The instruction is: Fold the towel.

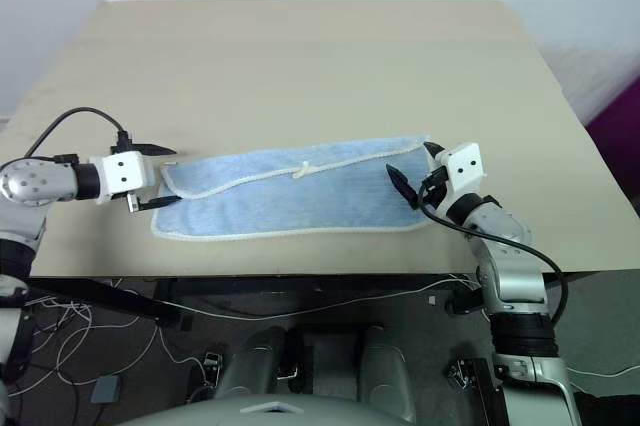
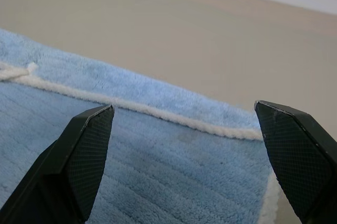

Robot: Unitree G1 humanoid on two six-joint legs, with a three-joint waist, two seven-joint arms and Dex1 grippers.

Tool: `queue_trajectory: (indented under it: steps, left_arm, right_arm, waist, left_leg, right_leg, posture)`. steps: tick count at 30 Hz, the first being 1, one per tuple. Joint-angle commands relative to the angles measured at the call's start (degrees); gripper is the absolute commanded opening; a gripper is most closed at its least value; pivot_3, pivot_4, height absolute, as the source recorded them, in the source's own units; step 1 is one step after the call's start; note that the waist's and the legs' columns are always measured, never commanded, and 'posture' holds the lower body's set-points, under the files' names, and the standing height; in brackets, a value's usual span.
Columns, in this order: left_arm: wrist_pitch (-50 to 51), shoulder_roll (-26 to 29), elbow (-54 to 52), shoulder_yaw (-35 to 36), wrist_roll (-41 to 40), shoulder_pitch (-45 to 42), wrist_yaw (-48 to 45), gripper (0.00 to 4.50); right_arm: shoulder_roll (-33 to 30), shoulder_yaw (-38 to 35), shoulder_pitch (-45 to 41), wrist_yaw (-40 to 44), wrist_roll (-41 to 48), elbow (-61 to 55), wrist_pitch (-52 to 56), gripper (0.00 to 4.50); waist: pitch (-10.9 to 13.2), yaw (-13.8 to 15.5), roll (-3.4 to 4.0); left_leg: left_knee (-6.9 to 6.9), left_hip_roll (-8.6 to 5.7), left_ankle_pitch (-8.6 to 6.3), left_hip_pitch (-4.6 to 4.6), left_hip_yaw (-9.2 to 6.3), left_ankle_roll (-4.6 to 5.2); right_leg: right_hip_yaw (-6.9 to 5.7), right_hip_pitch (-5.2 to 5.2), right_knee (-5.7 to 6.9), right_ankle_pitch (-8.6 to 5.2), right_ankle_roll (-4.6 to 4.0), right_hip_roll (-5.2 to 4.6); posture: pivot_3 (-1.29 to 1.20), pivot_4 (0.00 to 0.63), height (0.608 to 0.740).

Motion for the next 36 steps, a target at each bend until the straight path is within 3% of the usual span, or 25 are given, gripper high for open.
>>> queue_trajectory:
  steps: [1, 7, 8, 10, 15, 21, 28, 36]
  left_arm:
    - [-2.1, -1.8, 1.2, -1.2, 0.8, -1.2, 1.2, 4.46]
    - [-3.5, -2.6, 2.3, -1.9, 1.8, -1.5, 2.5, 4.46]
    - [-3.8, -2.5, 2.4, -1.9, 1.9, -1.3, 2.5, 4.3]
    - [-3.6, -2.6, 2.3, -1.8, 1.0, -0.7, 1.4, 3.85]
    - [-2.0, -2.8, 0.1, -0.4, -3.5, 1.9, -2.0, 2.11]
    - [0.2, -2.4, -2.1, 0.6, -6.0, 5.9, -2.1, 0.01]
    - [5.7, -5.3, -4.6, 2.8, -9.2, 7.6, 1.6, 0.01]
    - [10.6, -7.0, -10.7, 5.6, -12.4, 11.3, 2.7, 0.01]
  right_arm:
    - [-0.5, -1.3, 0.2, -0.4, 1.1, -3.2, 0.2, 4.5]
    - [-0.7, -1.2, -0.1, 0.0, 1.1, -2.9, 0.5, 4.5]
    - [-0.8, -1.2, -0.2, 0.1, 1.1, -2.7, 0.4, 4.5]
    - [-1.0, -1.1, -0.8, 0.4, 0.9, -2.3, 0.2, 4.5]
    - [-2.5, -0.7, -3.6, 1.2, -0.6, -0.3, -1.4, 4.5]
    - [-9.5, 5.7, -9.1, 1.5, -13.4, 7.1, -11.1, 4.5]
    - [-17.4, 17.2, -17.7, -6.5, -35.3, 25.2, -30.7, 4.5]
    - [-17.4, 25.3, -28.1, -19.9, -48.9, 43.8, -38.9, 4.5]
  waist:
    - [0.0, 0.0, 0.0]
    - [0.0, 0.1, 0.0]
    - [0.0, 0.0, 0.0]
    - [0.0, 0.0, 0.0]
    - [0.0, -0.2, 0.0]
    - [0.0, -0.2, 0.0]
    - [0.0, -0.3, 0.04]
    - [0.0, -0.6, 0.03]
  left_leg:
    - [0.01, 0.0, 0.0, 0.0, 0.0, 0.01]
    - [0.07, 0.0, -0.01, 0.02, -0.02, 0.04]
    - [0.07, 0.0, -0.02, 0.02, -0.02, 0.05]
    - [0.07, 0.0, -0.02, 0.02, -0.02, 0.05]
    - [0.07, 0.02, -0.02, 0.03, -0.02, 0.05]
    - [0.11, 0.02, -0.02, 0.03, -0.02, 0.05]
    - [0.12, 0.01, -0.01, 0.04, 0.04, 0.03]
    - [0.15, 0.01, 0.16, 0.04, 0.16, -0.25]
  right_leg:
    - [0.0, 0.01, 0.01, 0.0, 0.0, 0.0]
    - [-0.01, 0.06, 0.04, 0.0, 0.02, 0.01]
    - [-0.01, 0.06, 0.04, -0.01, 0.02, 0.01]
    - [-0.01, 0.06, 0.04, -0.01, 0.02, 0.02]
    - [0.0, 0.04, 0.06, -0.01, 0.02, 0.04]
    - [0.0, 0.04, 0.07, -0.02, 0.03, 0.04]
    - [0.03, 0.02, 0.12, -0.04, 0.05, 0.03]
    - [0.15, -0.03, 0.23, -0.09, 0.12, 0.03]
  posture:
    - [0.0, 0.15, 0.74]
    - [0.0, 0.15, 0.74]
    - [0.0, 0.15, 0.74]
    - [0.0, 0.15, 0.74]
    - [0.0, 0.15, 0.74]
    - [0.0, 0.15, 0.74]
    - [0.0, 0.15, 0.74]
    - [0.0, 0.15, 0.74]
